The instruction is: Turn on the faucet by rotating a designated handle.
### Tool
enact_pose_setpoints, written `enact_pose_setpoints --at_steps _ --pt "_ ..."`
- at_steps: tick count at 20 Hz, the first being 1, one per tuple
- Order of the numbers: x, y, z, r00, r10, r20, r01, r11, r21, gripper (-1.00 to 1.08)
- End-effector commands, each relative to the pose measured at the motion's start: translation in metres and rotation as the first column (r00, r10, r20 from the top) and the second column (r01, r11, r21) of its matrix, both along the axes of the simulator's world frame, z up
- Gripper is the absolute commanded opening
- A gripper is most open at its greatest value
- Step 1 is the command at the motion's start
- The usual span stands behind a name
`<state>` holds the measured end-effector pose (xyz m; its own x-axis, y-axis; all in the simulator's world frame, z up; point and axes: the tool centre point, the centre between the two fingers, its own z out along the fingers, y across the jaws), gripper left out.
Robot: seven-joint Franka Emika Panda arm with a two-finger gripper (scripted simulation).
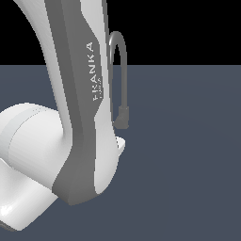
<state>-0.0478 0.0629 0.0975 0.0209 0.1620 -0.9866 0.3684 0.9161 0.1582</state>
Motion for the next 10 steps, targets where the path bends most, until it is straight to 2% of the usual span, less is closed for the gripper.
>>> enact_pose_setpoints --at_steps 1,10 --pt "0.004 -0.004 -0.007 0.999 0.036 -0.002 -0.036 0.999 -0.038 -1.0" --pt "0.014 -0.015 -0.023 0.992 0.122 -0.015 -0.123 0.984 -0.132 -1.0"
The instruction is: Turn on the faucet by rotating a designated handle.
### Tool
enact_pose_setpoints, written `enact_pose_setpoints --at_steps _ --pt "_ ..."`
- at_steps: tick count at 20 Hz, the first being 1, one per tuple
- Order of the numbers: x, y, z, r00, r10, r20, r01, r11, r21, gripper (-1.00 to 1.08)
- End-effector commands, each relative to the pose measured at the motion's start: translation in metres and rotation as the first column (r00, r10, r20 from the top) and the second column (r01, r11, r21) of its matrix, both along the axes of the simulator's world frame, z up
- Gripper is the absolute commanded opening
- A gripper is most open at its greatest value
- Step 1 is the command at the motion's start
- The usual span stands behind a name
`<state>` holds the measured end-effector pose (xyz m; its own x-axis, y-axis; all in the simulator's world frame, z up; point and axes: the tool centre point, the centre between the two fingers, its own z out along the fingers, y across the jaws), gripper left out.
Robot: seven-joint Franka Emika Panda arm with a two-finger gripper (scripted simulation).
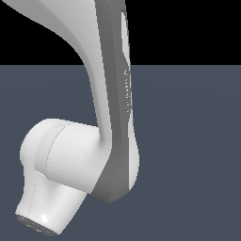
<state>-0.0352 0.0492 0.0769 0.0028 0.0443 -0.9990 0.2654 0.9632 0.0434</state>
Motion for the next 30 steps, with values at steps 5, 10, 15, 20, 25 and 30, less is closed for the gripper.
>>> enact_pose_setpoints --at_steps 5,10,15,20,25,30 --pt "0.005 -0.005 -0.006 0.999 0.036 -0.002 -0.036 0.999 -0.039 -1.0" --pt "0.006 -0.005 -0.007 0.999 0.04 -0.003 -0.041 0.998 -0.045 -1.0" --pt "0.006 -0.004 -0.003 0.999 0.04 -0.003 -0.04 0.998 -0.044 -1.0" --pt "0.008 0.002 0.015 0.999 0.04 -0.003 -0.04 0.998 -0.044 -1.0" --pt "0.009 0.008 0.033 0.999 0.04 -0.003 -0.04 0.998 -0.044 -1.0" --pt "0.008 0.0 0.035 0.999 0.036 -0.012 -0.036 0.998 -0.044 -1.0"
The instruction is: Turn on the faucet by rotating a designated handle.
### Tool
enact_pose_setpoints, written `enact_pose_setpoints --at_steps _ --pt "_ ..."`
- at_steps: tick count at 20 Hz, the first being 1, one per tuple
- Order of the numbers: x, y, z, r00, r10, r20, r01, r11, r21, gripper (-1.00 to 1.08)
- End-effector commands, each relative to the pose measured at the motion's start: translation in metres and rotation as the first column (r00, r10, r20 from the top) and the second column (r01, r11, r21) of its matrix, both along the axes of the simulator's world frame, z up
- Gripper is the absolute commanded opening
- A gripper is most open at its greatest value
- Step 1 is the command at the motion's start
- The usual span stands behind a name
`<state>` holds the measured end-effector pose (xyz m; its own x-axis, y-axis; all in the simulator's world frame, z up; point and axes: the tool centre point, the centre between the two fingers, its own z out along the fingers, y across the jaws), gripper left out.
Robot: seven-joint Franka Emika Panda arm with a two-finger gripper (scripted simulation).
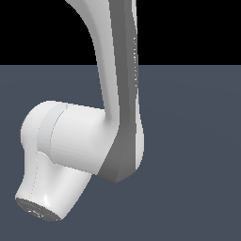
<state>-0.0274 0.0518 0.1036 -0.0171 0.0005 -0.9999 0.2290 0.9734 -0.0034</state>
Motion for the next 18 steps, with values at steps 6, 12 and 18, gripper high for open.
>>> enact_pose_setpoints --at_steps 6,12,18 --pt "-0.001 -0.008 0.029 1.0 0.0 0.012 0.0 1.0 -0.001 -1.0" --pt "-0.003 -0.013 0.046 1.0 0.002 0.016 -0.002 1.0 -0.001 -1.0" --pt "-0.007 -0.031 0.039 1.0 -0.002 -0.008 0.002 1.0 0.001 -1.0"
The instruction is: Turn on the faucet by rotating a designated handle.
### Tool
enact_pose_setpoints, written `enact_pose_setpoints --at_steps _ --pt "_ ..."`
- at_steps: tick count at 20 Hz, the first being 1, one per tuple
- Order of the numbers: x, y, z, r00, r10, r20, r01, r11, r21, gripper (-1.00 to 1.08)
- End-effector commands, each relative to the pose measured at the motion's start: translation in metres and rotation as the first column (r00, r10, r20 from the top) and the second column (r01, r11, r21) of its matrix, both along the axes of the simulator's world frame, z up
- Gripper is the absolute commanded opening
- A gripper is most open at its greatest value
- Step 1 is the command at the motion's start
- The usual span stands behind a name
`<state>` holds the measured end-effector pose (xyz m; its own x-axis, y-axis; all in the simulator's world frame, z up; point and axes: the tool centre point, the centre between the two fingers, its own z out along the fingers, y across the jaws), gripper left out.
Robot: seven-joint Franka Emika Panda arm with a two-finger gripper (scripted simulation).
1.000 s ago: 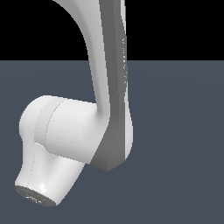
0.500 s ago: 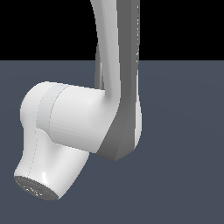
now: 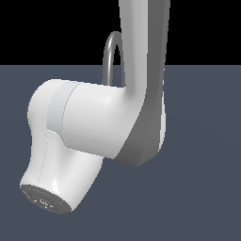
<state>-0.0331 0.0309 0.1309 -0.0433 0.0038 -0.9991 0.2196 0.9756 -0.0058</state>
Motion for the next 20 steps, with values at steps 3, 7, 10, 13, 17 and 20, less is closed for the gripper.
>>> enact_pose_setpoints --at_steps 3,7,10,13,17,20 --pt "-0.003 -0.018 0.02 1.0 -0.01 0.027 0.01 1.0 -0.003 -1.0" --pt "-0.006 -0.029 0.031 0.999 -0.008 0.038 0.008 1.0 -0.004 -1.0" --pt "-0.007 -0.012 0.022 0.999 0.029 0.018 -0.029 1.0 0.002 -1.0" --pt "-0.009 -0.027 0.02 1.0 0.02 0.024 -0.02 1.0 0.0 -1.0" --pt "-0.012 -0.047 0.018 0.999 0.009 0.032 -0.008 1.0 -0.001 -1.0" --pt "-0.014 -0.062 0.016 0.999 0.0 0.039 0.0 1.0 -0.003 -1.0"
